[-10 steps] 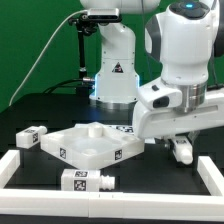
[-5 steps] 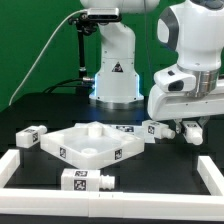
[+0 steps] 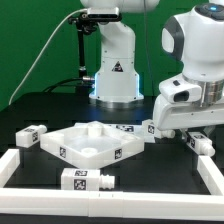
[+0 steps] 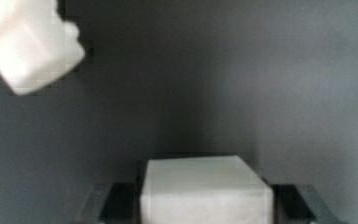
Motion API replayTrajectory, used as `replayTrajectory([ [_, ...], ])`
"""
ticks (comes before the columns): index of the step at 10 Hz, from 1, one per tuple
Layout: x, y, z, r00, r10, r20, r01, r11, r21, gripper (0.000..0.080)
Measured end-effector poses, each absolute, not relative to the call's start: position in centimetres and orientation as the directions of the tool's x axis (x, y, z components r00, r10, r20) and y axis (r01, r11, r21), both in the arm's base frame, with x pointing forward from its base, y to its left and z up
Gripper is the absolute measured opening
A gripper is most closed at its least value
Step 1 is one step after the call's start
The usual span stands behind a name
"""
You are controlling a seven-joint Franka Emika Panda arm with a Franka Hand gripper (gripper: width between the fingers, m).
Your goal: Assemble one leg
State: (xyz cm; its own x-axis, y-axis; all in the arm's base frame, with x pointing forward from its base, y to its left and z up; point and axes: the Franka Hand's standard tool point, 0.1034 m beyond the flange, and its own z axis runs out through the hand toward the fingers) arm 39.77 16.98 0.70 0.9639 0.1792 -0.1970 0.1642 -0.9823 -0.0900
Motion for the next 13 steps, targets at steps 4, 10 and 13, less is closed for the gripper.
replayTrajectory([
  [4, 39.7, 16.8, 0.9, 0.960, 0.187, -0.209, 0.171, -0.981, -0.091, 0.0511],
  [10, 45.0, 5.1, 10.2, 0.904, 0.399, -0.152, 0.379, -0.914, -0.144, 0.0649],
  [13, 45.0, 4.7, 10.0, 0.909, 0.386, -0.155, 0.366, -0.920, -0.144, 0.0649],
])
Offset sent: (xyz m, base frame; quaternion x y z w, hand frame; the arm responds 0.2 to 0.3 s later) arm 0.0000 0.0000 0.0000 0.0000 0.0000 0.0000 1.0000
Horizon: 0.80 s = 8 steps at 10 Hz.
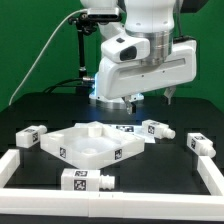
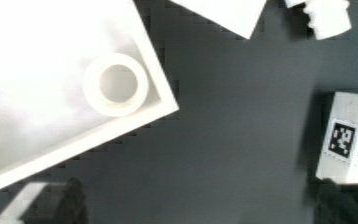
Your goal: Assemble one leg
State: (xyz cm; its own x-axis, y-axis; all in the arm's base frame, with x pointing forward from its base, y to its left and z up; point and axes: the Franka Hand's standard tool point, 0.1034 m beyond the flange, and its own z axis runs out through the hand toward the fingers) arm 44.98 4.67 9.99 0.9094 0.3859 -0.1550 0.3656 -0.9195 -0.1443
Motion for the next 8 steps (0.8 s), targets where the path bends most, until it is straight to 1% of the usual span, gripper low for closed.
replayTrajectory([
  [2, 45.0, 4.6, 10.0, 0.909, 0.386, -0.156, 0.365, -0.920, -0.145, 0.0649],
  [3, 45.0, 4.0, 9.7, 0.888, 0.437, -0.146, 0.416, -0.897, -0.150, 0.0649],
  [4, 45.1, 1.9, 9.2, 0.865, 0.482, -0.141, 0.461, -0.873, -0.157, 0.0649],
  [5, 45.9, -0.9, 9.1, 0.825, 0.552, -0.123, 0.534, -0.832, -0.154, 0.0649],
  [7, 48.0, -5.9, 7.9, 0.764, 0.641, -0.075, 0.630, -0.765, -0.132, 0.0649],
  [8, 48.7, -7.0, 7.6, 0.741, 0.670, -0.054, 0.661, -0.741, -0.122, 0.0649],
])
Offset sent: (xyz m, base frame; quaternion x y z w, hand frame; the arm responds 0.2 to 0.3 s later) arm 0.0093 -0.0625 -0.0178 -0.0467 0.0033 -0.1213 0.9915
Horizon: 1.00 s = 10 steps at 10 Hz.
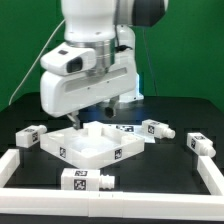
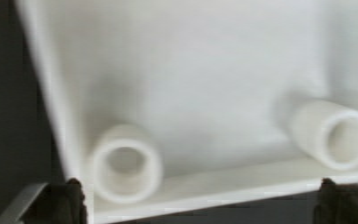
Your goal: Assemble one leg
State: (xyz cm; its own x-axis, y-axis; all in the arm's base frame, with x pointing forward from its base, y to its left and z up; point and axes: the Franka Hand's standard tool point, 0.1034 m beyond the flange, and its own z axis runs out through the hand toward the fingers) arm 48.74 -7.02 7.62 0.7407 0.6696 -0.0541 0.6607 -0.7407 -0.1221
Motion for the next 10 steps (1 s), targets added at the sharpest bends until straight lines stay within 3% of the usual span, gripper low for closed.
replayTrajectory([
  [4, 48.6, -7.3, 7.1, 0.709, 0.704, -0.048, 0.694, -0.708, -0.129, 0.0649],
  [6, 49.1, -10.6, 4.4, 0.662, 0.749, -0.016, 0.748, -0.661, -0.060, 0.0649],
  [7, 50.0, -11.6, 4.2, 0.666, 0.745, 0.020, 0.745, -0.667, 0.030, 0.0649],
  [8, 49.7, -12.2, 3.8, 0.662, 0.749, 0.023, 0.748, -0.662, 0.044, 0.0649],
  [10, 49.0, -12.7, 2.2, 0.677, 0.736, 0.010, 0.736, -0.677, 0.024, 0.0649],
])
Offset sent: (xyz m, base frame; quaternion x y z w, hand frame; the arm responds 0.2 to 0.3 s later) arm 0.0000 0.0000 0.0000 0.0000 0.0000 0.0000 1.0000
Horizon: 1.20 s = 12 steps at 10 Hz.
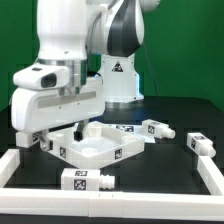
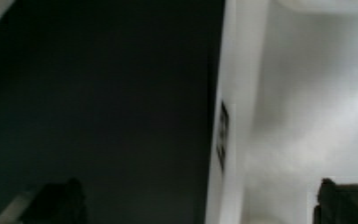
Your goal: Assemble one leg
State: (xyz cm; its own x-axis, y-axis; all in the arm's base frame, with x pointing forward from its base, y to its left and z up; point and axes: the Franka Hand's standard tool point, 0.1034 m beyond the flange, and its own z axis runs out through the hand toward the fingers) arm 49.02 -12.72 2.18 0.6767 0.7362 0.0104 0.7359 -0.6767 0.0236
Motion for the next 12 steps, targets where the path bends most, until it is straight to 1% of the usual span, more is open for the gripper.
replayTrajectory([
  [1, 48.53, -12.34, 1.49, 0.691, 0.723, 0.001, 0.723, -0.691, 0.003, 0.0649],
  [2, 48.08, -11.91, 1.10, 0.704, 0.710, -0.017, 0.709, -0.704, -0.033, 0.0649],
  [3, 48.17, -11.88, 1.10, 0.705, 0.709, -0.029, 0.706, -0.705, -0.057, 0.0649],
  [4, 48.33, -11.94, 1.13, 0.705, 0.709, -0.026, 0.707, -0.705, -0.052, 0.0649],
  [6, 48.27, -11.92, 1.08, 0.705, 0.709, -0.027, 0.707, -0.705, -0.054, 0.0390],
  [7, 48.26, -11.92, 1.07, 0.705, 0.709, -0.027, 0.707, -0.705, -0.054, 0.0390],
  [8, 48.26, -11.92, 1.07, 0.705, 0.709, -0.027, 0.707, -0.705, -0.054, 0.0255],
  [9, 48.26, -11.93, 1.06, 0.705, 0.709, -0.027, 0.707, -0.705, -0.054, 0.0079],
  [10, 48.26, -11.94, 1.06, 0.705, 0.709, -0.027, 0.707, -0.705, -0.054, 0.0053],
  [11, 48.24, -11.85, 1.06, 0.738, 0.674, -0.029, 0.672, -0.738, -0.056, 0.0053],
  [12, 48.16, -11.35, 1.08, 0.844, 0.535, -0.041, 0.532, -0.844, -0.063, 0.0053],
])
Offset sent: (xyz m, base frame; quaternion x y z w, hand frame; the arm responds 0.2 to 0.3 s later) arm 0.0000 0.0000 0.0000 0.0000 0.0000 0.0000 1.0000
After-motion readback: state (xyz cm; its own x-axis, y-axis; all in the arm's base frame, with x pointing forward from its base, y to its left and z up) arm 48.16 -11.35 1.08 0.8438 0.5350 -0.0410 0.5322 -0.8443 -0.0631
